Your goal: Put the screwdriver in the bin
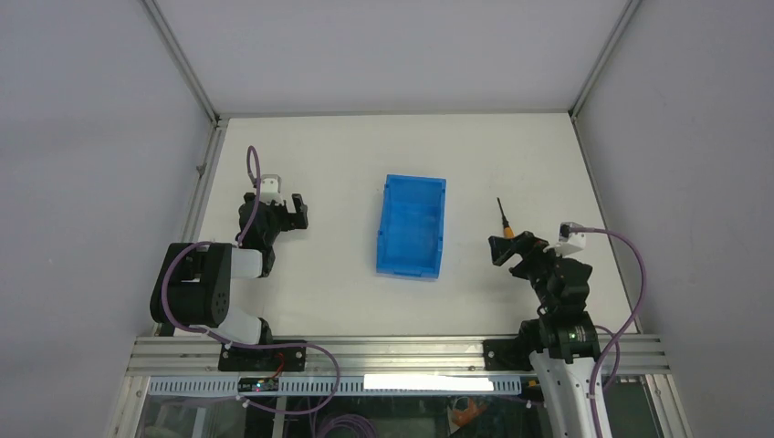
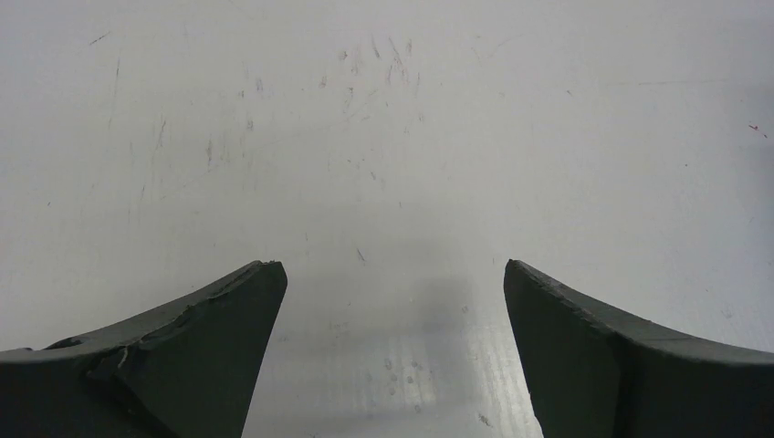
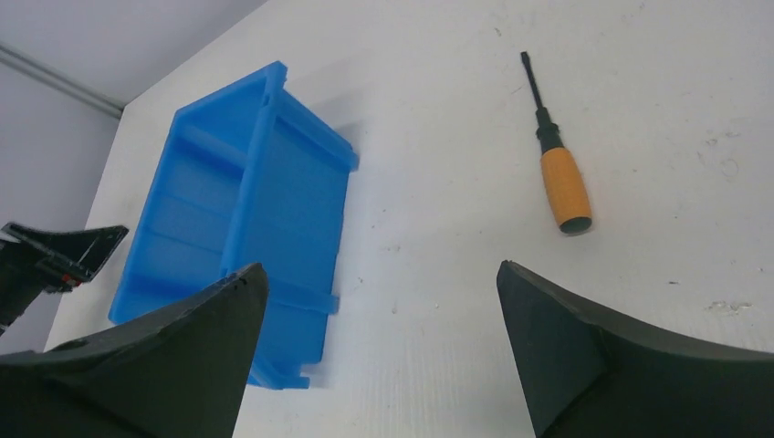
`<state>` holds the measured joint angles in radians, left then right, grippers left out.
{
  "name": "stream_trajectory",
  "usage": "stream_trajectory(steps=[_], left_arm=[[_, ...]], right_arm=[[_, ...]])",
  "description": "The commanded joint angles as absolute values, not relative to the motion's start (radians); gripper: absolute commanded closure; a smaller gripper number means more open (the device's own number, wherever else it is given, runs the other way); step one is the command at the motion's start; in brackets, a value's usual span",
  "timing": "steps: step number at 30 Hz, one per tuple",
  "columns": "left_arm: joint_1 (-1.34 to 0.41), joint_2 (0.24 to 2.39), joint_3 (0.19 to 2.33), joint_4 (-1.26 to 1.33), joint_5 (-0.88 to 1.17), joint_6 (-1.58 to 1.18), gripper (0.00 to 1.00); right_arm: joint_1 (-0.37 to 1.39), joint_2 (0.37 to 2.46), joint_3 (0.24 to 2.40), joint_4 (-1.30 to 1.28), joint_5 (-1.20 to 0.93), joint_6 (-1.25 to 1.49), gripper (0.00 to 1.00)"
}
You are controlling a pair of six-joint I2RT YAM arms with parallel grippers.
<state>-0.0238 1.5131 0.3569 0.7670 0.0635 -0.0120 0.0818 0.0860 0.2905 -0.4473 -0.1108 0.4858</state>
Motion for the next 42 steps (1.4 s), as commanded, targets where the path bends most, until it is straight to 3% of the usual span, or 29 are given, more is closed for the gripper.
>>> stream_trajectory(steps=[1,4,9,12,19,23,28,35,42], left_arm=[[-0.014,1.506,0.376,0.819,0.091,-0.020,0.01],[-0.014,1.507,0.377,0.820,0.091,-0.020,0.01],[-0.014,1.506,0.376,0.819,0.091,-0.020,0.01],[-0.014,1.506,0.376,0.819,0.091,-0.020,0.01],[-0.014,1.506,0.376,0.819,0.091,-0.020,0.01],[-0.014,1.506,0.376,0.819,0.090,-0.020,0.01],[-0.014,1.506,0.376,0.818,0.090,-0.020,0.01],[-0.014,1.506,0.376,0.820,0.091,-0.020,0.01],[-0.014,1.506,0.376,0.819,0.090,-0.020,0.01]], right_arm=[[0.078,0.120,0.311,-0.412,0.009,0.562,0.01],[0.078,0.128,0.354,-0.409,0.090,0.607,0.01],[0.078,0.156,0.474,-0.315,-0.091,0.471,0.01],[0.078,0.263,0.626,-0.361,-0.034,0.415,0.01],[0.077,0.916,1.242,-0.949,0.172,0.244,0.01],[0.077,1.294,1.470,-1.161,0.019,0.163,0.01],[0.076,1.610,1.489,-1.185,-0.007,0.113,0.01],[0.048,1.808,1.313,-0.962,0.097,0.098,0.01],[0.046,1.938,1.281,-0.859,0.135,0.083,0.14]])
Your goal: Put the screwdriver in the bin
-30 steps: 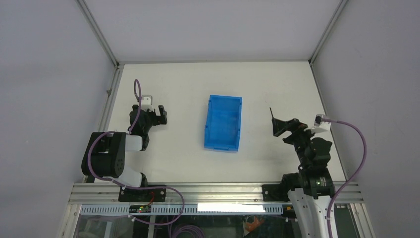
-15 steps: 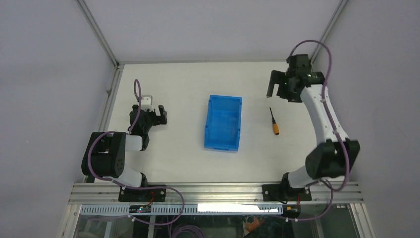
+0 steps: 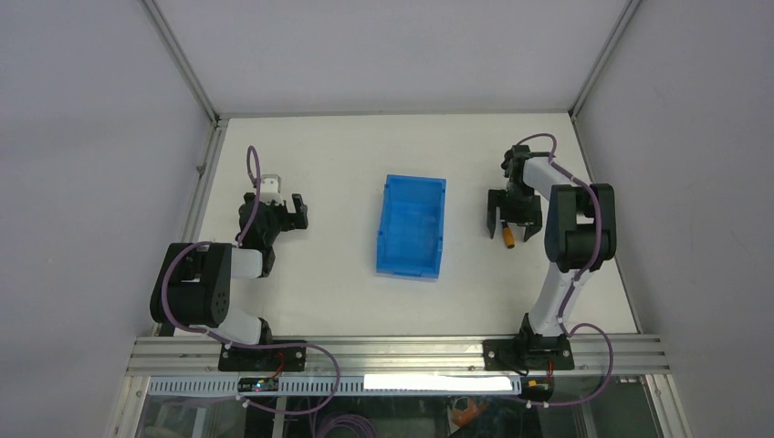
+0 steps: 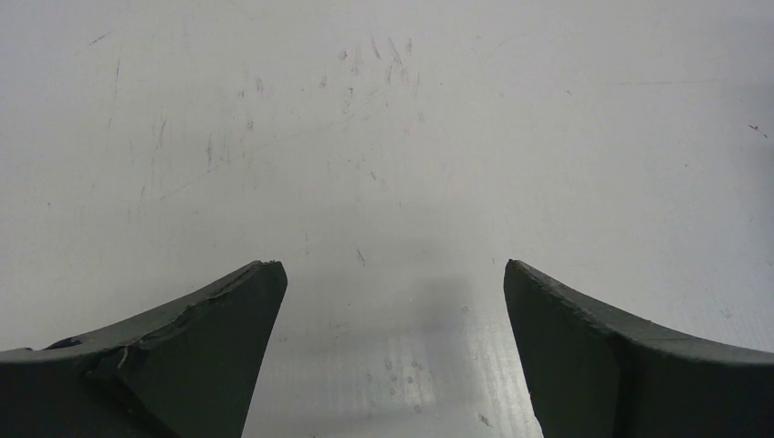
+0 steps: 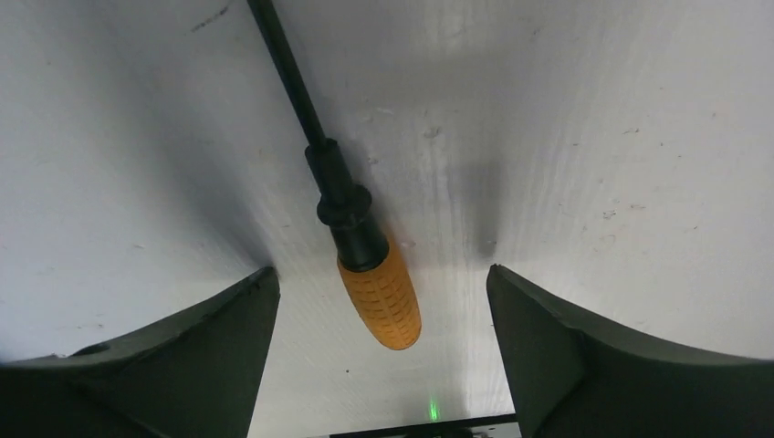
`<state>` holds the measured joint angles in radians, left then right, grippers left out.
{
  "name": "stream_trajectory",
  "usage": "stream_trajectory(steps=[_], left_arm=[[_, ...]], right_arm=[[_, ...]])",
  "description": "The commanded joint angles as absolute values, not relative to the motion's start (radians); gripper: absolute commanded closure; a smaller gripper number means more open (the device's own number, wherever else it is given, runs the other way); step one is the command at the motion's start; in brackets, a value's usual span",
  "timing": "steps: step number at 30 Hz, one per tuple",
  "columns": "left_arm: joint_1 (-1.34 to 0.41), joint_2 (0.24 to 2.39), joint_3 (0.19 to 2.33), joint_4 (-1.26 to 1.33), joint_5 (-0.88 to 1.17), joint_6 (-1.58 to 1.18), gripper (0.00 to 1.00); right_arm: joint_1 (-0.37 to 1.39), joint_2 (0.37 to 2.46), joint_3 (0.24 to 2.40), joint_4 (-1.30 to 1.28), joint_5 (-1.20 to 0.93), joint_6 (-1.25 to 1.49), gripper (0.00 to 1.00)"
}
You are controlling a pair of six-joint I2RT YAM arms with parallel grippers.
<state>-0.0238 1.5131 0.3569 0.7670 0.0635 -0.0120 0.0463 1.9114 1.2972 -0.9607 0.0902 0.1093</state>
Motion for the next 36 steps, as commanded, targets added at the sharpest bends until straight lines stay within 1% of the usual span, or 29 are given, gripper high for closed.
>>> stream_trajectory(steps=[1,2,3,5,6,7,8,12,16,19,22,28,30,33,36], left_arm=[[-0.014,1.508,0.376,0.820,0.090,-0.020,0.01],[-0.013,1.506,0.376,0.820,0.091,-0.020,0.01],[-0.014,1.506,0.376,0.818,0.091,-0.020,0.01],[-0.014,1.506,0.376,0.819,0.091,-0.020,0.01],[-0.014,1.506,0.376,0.818,0.090,-0.020,0.01],[-0.014,1.507,0.376,0.819,0.090,-0.020,0.01],[-0.014,1.507,0.376,0.819,0.090,-0.020,0.01],[-0.014,1.508,0.376,0.819,0.091,-0.020,0.01],[-0.014,1.506,0.376,0.819,0.091,-0.020,0.01],[-0.014,1.506,0.376,0.819,0.091,-0.020,0.01],[-0.014,1.507,0.376,0.819,0.090,-0.020,0.01],[-0.014,1.506,0.376,0.819,0.090,-0.020,0.01],[-0.014,1.506,0.376,0.819,0.091,-0.020,0.01],[-0.014,1.506,0.376,0.820,0.091,-0.020,0.01],[-0.014,1.507,0.376,0.819,0.090,-0.020,0.01]], right_arm=[[0.046,1.942,1.279,-0.849,0.136,0.082,0.17],[0.047,1.947,1.283,-0.844,0.134,0.078,0.22],[0.046,1.951,1.286,-0.844,0.127,0.076,0.32],[0.046,1.950,1.292,-0.858,0.095,0.066,0.62],[0.047,1.944,1.296,-0.871,0.083,0.065,0.76],[0.047,1.932,1.302,-0.887,0.084,0.064,0.96],[0.049,1.918,1.310,-0.904,0.089,0.064,1.00],[0.049,1.838,1.386,-1.029,0.083,0.082,1.00],[0.050,1.772,1.538,-1.288,-0.038,0.131,1.00],[0.055,1.701,1.641,-1.430,-0.026,0.159,1.00],[0.056,1.649,1.704,-1.467,-0.019,0.195,1.00],[0.057,1.625,1.767,-1.501,-0.062,0.239,1.00],[0.058,1.606,1.764,-1.477,-0.076,0.279,1.00],[0.085,1.526,1.694,-1.333,-0.182,0.374,1.00],[0.189,1.426,1.575,-1.103,-0.247,0.505,1.00]])
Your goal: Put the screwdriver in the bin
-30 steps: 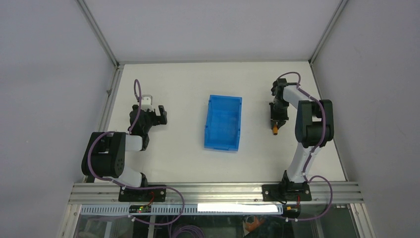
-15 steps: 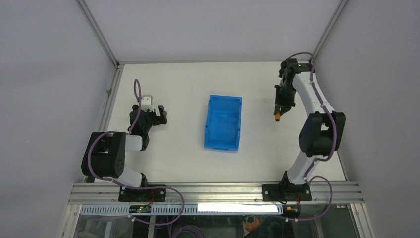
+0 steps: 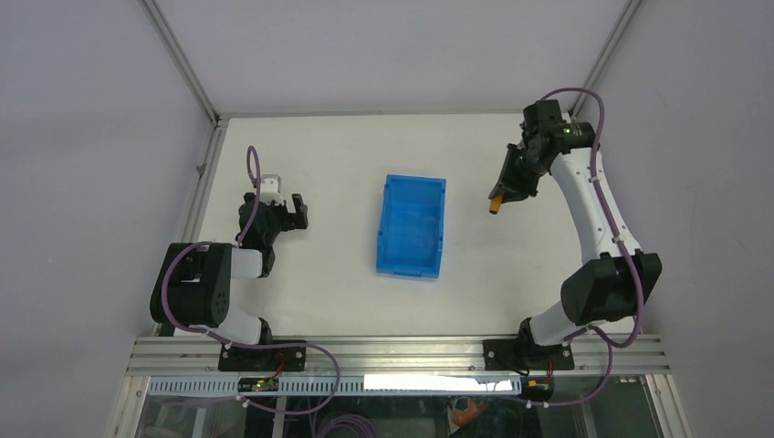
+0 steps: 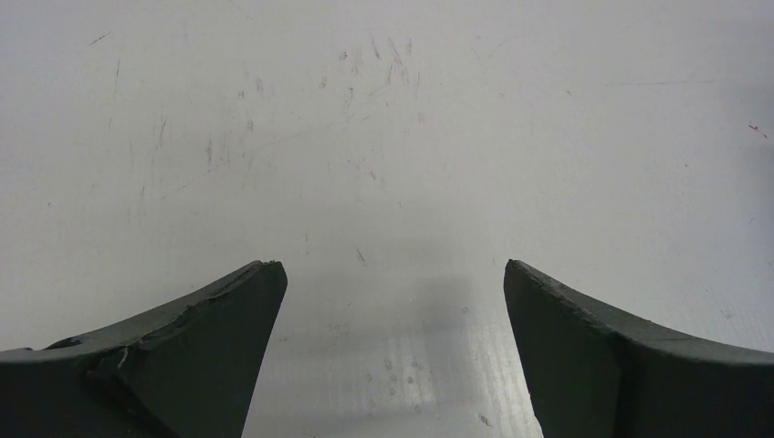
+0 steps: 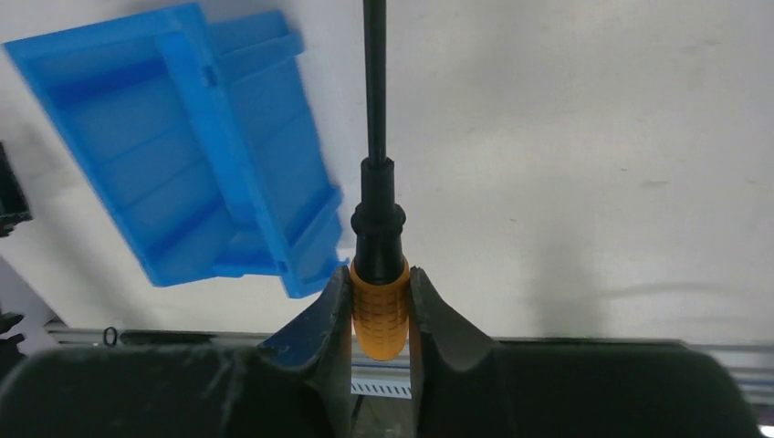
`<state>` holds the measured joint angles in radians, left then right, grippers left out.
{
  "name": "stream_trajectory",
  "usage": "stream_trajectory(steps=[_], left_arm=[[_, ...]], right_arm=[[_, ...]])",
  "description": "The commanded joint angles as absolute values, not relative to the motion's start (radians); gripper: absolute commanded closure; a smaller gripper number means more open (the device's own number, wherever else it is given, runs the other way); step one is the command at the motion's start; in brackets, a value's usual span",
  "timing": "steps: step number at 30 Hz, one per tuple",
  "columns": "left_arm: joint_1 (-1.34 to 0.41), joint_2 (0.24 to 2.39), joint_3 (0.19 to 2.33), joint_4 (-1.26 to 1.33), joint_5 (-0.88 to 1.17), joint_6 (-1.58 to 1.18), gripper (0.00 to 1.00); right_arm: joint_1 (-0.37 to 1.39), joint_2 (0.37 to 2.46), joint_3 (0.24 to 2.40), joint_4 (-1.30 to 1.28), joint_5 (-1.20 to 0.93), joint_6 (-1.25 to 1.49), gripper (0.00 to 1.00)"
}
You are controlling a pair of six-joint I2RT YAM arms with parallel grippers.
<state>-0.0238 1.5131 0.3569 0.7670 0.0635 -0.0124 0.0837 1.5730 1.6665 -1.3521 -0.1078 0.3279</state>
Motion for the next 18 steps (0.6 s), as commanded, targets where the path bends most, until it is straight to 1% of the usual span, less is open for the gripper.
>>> stream_trajectory(steps=[1,5,7,13,18], left_arm=[[-0.014,1.506,0.376,0.818,0.091,-0.020,0.01],[-0.014,1.506,0.376,0.819,0.090,-0.020,0.01],[-0.014,1.506,0.376,0.819,0.091,-0.020,0.01],[-0.014,1.506,0.376,0.819,0.090,-0.020,0.01],[-0.014,1.505,0.376,0.819,0.090,-0.020,0.01]], right_arm=[[0.229,1.398,1.537,-1.032,-0.240,0.551,1.00],[0.393,1.334,1.387,-0.752,-0.144,0.697,1.00],[0.457,1.346,1.350,-0.687,-0.117,0.733,1.00],[0.612,1.463,1.341,-0.637,0.011,0.745,1.00],[0.715,1.609,1.316,-0.629,0.140,0.730,1.00]])
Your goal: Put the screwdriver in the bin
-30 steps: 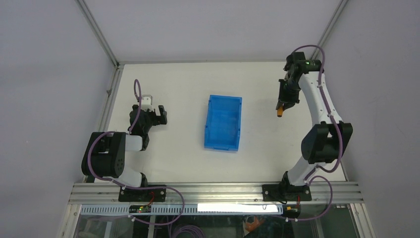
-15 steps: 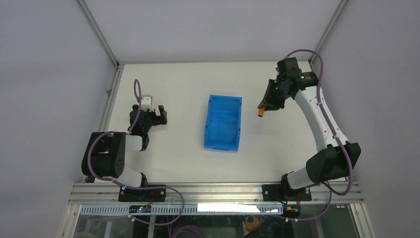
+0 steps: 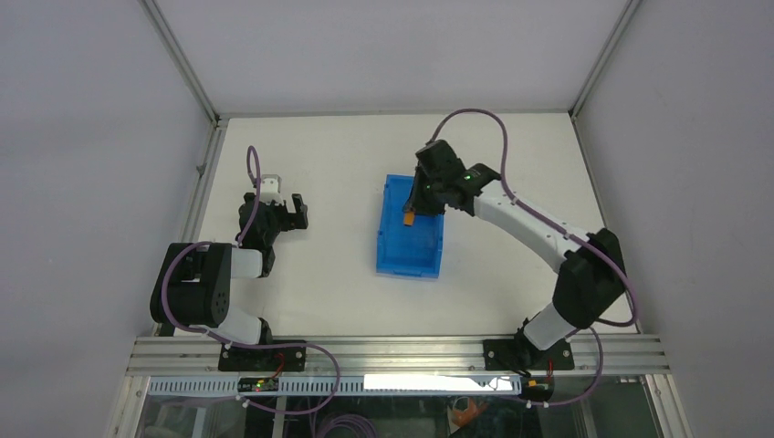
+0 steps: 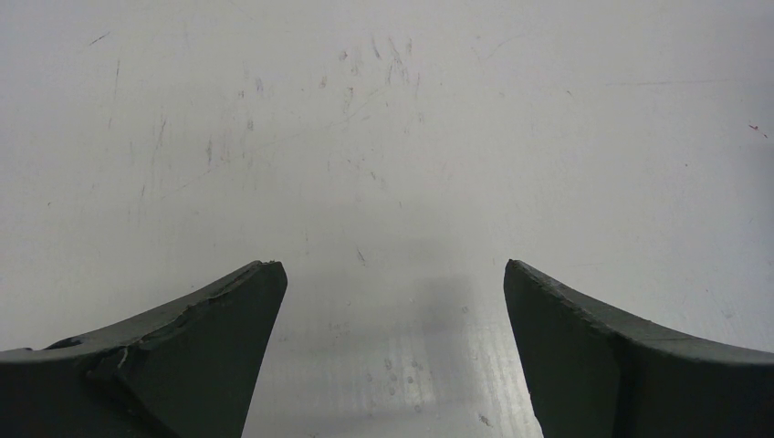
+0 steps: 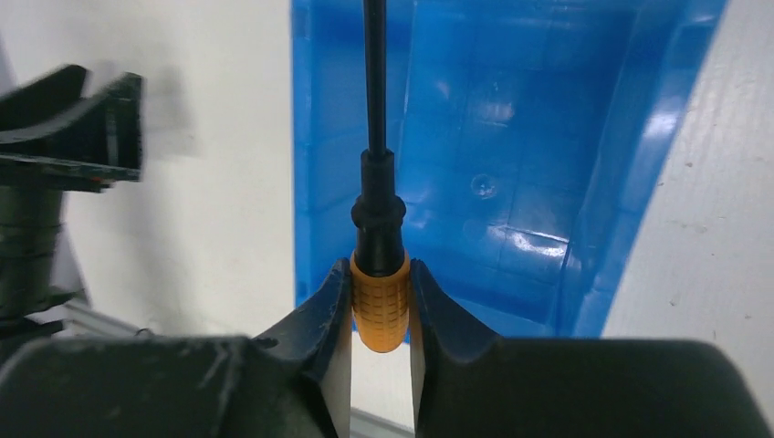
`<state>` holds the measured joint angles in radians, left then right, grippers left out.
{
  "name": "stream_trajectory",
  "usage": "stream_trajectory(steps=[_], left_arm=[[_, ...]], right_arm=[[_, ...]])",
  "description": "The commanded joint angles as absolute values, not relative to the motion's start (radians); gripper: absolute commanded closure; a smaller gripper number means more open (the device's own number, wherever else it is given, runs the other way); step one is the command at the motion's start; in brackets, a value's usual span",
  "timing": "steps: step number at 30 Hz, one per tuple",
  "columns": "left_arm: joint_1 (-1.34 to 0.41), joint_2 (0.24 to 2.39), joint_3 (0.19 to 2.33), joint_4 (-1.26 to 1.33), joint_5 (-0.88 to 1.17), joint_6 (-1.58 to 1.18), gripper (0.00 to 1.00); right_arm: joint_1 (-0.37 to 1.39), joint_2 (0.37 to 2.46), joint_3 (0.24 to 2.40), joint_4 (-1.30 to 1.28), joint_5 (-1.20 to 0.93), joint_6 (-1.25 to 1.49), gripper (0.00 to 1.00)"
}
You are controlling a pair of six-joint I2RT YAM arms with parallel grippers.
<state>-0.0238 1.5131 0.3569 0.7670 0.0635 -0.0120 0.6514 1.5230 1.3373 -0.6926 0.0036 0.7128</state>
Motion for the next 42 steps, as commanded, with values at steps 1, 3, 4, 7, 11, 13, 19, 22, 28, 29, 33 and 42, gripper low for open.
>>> stream_trajectory(steps=[1,3,4,7,11,13,19,22,28,29,33,42], left_arm=[[-0.014,1.506,0.376,0.819,0.090,-0.020,0.01],[-0.014,1.505,0.376,0.819,0.090,-0.020,0.01],[-0.014,1.507,0.376,0.820,0.090,-0.020,0.01],[-0.014,1.507,0.376,0.819,0.091,-0.020,0.01],[-0.014,1.506,0.377,0.818,0.090,-0.020,0.01],[-0.014,1.506,0.376,0.819,0.090,-0.020,0.01],[-0.014,1.506,0.376,0.819,0.090,-0.020,0.01],[-0.014,1.506,0.376,0.818,0.091,-0.020,0.01],[-0.014,1.507,0.376,0.820,0.091,-0.020,0.01],[-0.014,1.506,0.376,0.819,0.091,-0.020,0.01],[-0.014,1.507,0.376,0.820,0.090,-0.020,0.01],[-0.014,1.506,0.376,0.819,0.091,-0.020,0.01]], right_arm=[[0.736,1.638,1.316,-0.635,0.159,0.729,1.00],[0.759,1.691,1.318,-0.647,0.176,0.729,1.00],[0.770,1.714,1.316,-0.653,0.194,0.730,1.00],[0.793,1.767,1.305,-0.658,0.239,0.747,0.99],[0.802,1.813,1.272,-0.625,0.234,0.769,0.77],[0.807,1.825,1.271,-0.626,0.240,0.776,0.65],[0.837,1.791,1.329,-0.673,0.297,0.757,0.59],[0.849,1.736,1.362,-0.711,0.337,0.740,0.59],[0.849,1.588,1.408,-0.735,0.354,0.612,0.50],[0.845,1.574,1.419,-0.740,0.331,0.561,0.37],[0.825,1.507,1.445,-0.774,0.332,0.398,0.01],[0.535,1.159,1.059,-0.418,0.163,0.176,0.01]])
